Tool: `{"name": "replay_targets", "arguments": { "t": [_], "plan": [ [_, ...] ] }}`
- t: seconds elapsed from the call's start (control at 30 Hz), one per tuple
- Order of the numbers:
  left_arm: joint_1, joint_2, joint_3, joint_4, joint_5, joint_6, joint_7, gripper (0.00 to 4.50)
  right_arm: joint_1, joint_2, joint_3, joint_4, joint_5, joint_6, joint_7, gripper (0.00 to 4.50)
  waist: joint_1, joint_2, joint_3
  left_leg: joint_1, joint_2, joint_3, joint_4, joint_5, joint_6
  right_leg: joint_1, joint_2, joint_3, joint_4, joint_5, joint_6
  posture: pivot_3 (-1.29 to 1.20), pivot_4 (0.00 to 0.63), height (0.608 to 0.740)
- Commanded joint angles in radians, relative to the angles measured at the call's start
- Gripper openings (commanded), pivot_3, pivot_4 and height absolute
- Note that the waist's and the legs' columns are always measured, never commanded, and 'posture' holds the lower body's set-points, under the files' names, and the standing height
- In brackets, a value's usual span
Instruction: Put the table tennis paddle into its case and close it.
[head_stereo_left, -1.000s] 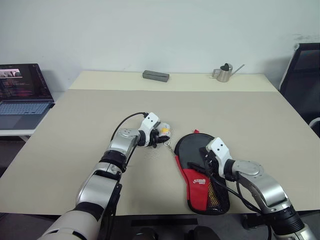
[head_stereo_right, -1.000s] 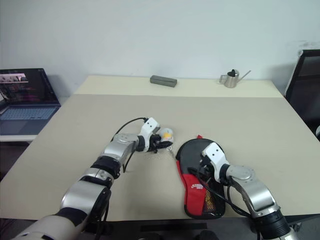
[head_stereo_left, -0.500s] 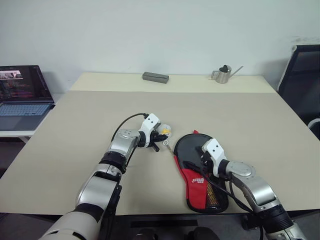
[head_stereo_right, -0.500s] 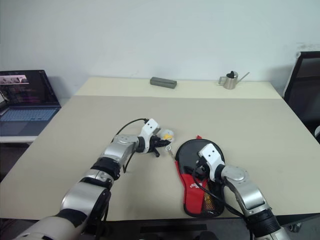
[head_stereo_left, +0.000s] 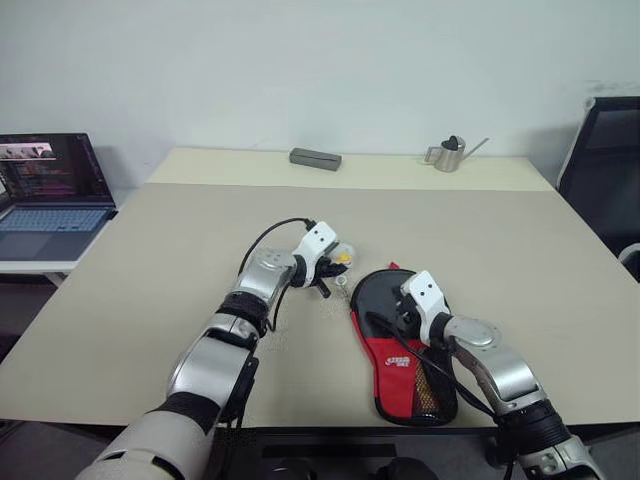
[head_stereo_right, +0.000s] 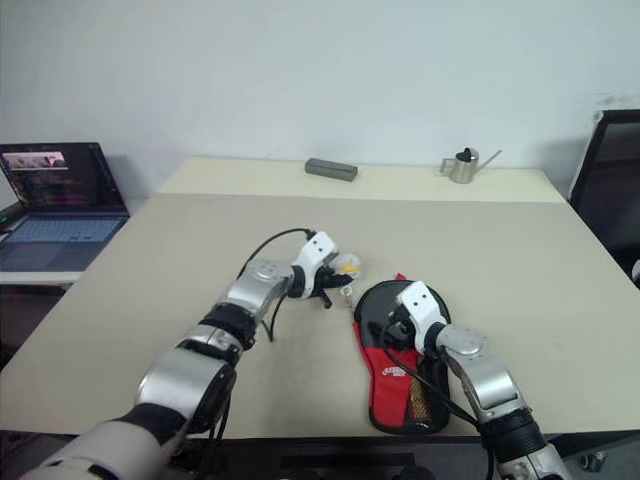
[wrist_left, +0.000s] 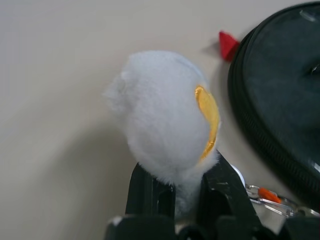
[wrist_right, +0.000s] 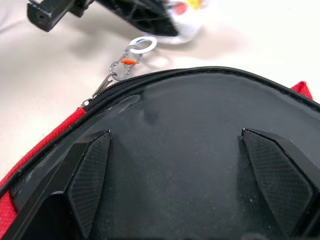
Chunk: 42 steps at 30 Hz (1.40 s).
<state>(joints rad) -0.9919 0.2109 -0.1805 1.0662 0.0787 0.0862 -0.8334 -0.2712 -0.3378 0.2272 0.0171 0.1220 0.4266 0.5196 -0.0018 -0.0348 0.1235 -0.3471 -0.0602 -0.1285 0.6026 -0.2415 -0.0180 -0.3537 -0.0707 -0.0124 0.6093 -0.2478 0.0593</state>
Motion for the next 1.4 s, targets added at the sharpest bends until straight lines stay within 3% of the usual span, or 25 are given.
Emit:
{"name": "replay_targets", "arguments": {
  "t": [0.03,0.77,1.23,1.4],
  "plan": [
    [-0.055,0.0,-0.002,0.033,0.02,-0.057,0.004,0.11,0.042,-0.006,0.019,0.084,-0.059,0.062,-0.042,4.5,-0.001,0.0,0.0,0.0,0.0,0.0,0.0,0.0,0.0,0.0,0.0,0.0,0.0,0.0,0.0,0.0,0.15,0.74],
    [-0.219,-0.066,-0.002,0.242,0.124,-0.17,0.169,0.11,0.092,0.013,0.043,-0.007,-0.055,0.12,-0.08,4.5,-0.001,0.0,0.001,0.0,0.0,-0.001,-0.001,0.0,0.0,0.0,0.0,-0.001,0.0,-0.002,0.004,0.0,0.15,0.74],
    [-0.224,-0.103,-0.032,0.27,0.218,-0.195,0.213,0.11,0.123,0.001,0.037,-0.05,-0.051,0.162,-0.071,4.5,-0.001,0.0,0.001,0.0,0.0,-0.001,-0.004,0.0,0.0,0.0,0.0,-0.001,-0.001,-0.004,0.006,0.0,0.15,0.74],
    [-0.221,-0.126,-0.039,0.282,0.247,-0.199,0.279,0.11,0.163,-0.02,0.034,-0.113,-0.045,0.195,-0.067,4.5,0.0,0.0,0.0,0.0,0.0,-0.001,-0.006,-0.002,-0.002,0.0,-0.001,-0.002,-0.001,-0.009,0.014,0.0,0.15,0.74]
  ]
}}
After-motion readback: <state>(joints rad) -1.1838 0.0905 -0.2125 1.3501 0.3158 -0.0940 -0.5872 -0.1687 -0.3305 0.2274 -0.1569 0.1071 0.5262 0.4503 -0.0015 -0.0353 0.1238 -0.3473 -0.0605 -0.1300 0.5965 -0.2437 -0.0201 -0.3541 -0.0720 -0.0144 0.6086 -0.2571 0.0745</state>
